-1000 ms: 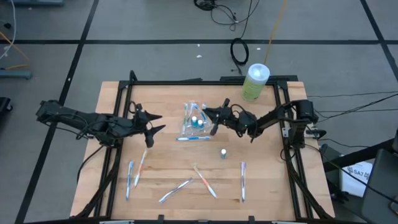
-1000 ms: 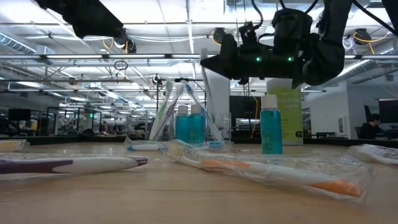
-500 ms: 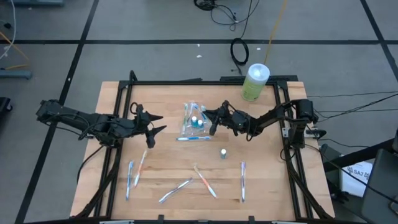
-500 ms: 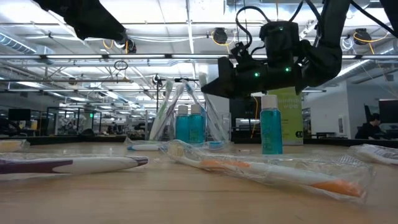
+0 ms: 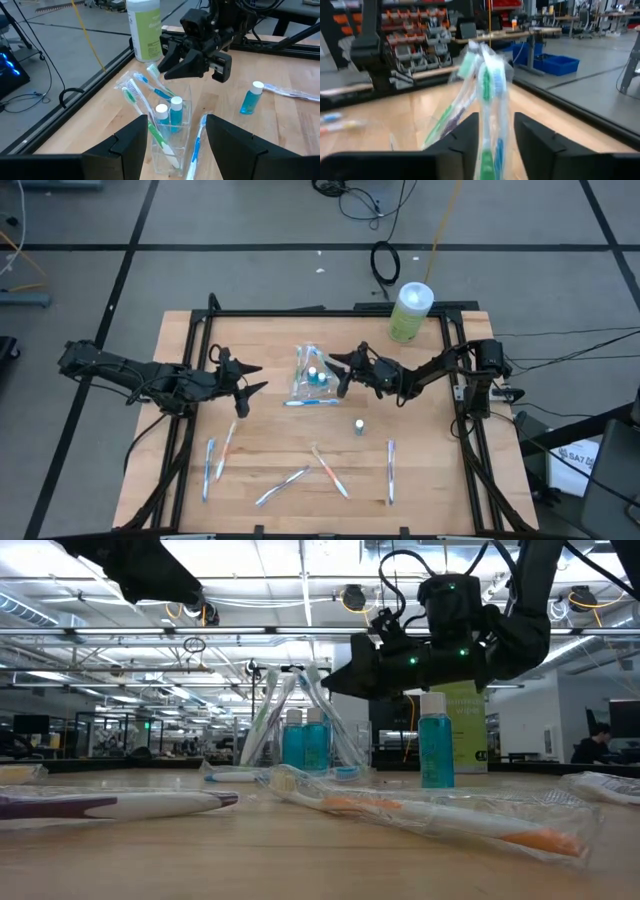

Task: Pick & Place toothbrushing station
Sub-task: Put the green toothbrush into the transparent organizer, then put the left orange toothbrush into the transparent organizer

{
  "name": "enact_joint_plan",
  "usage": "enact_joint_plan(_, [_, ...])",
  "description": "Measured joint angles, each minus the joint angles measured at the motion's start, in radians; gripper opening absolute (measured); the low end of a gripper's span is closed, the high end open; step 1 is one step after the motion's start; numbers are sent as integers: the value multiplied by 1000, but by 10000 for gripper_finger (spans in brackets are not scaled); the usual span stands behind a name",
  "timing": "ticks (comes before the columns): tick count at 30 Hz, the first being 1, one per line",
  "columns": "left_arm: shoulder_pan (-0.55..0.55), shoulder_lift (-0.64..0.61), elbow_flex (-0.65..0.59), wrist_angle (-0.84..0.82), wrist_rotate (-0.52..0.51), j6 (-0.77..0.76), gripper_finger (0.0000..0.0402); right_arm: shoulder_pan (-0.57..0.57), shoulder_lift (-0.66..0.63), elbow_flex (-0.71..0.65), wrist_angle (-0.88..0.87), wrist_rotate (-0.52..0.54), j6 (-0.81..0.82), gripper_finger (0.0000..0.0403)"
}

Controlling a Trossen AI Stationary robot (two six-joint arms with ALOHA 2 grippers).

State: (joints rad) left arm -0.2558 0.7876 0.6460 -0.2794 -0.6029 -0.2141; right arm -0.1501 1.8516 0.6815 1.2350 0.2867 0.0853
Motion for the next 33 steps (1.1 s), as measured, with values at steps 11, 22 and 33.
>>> enact_joint_plan(11, [0, 0, 0, -8, 74, -87, 209, 31, -148, -1, 15, -41, -1, 190])
enact_joint_plan(22, [-37, 76, 0, -22, 154, -222, 209, 95, -324, -1, -18, -437, 7, 178])
enact_joint_plan(33, [-134, 136, 0, -256, 275, -720, 209, 106, -339, -1, -21, -498, -29, 176])
